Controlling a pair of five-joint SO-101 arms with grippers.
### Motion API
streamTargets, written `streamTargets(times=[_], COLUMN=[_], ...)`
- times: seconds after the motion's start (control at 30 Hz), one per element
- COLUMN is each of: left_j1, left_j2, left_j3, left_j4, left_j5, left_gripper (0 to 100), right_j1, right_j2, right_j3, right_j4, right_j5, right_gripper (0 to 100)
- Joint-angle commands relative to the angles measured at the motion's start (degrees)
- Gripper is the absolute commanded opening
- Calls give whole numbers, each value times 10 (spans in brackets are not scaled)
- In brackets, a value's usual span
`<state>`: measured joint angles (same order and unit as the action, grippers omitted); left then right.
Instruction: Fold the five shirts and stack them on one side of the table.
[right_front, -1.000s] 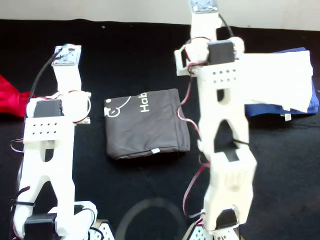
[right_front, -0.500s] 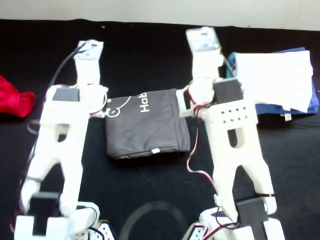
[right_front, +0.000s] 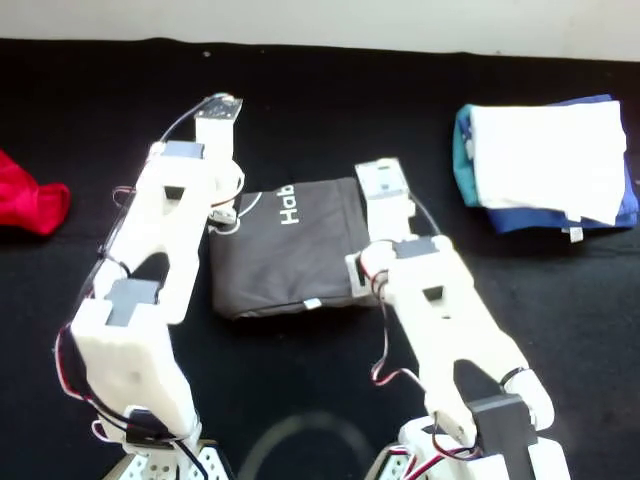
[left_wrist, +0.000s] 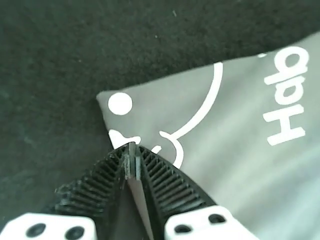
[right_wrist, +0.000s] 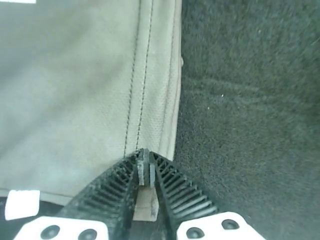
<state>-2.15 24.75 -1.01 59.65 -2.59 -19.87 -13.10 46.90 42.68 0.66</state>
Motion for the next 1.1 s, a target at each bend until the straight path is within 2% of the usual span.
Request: streamTargets(times=[0.0,0.3,0.6,0.67,0.83,1.07], left_j1=[2,1,-2,-5,-29,-80], left_j2=[23,29,-98,-126,-173,-235], left_j3=[-37,-46,-42,-42,-42,-13], left_j4=[-8,-4,78,106,164,215], left_j5=[5,10,10,10,10,10], left_gripper=[8,8,8,8,8,8], right_j1=[0,31,34,34,32,-34], right_j2=[-13,57,-102,-128,-131,-15], right_j3=[29,0,-42,-65,-126,-228], right_j4=[-37,-36,58,90,116,156], right_j5=[6,6,5,3,1,-82], right_gripper=[5,5,12,55,235,255])
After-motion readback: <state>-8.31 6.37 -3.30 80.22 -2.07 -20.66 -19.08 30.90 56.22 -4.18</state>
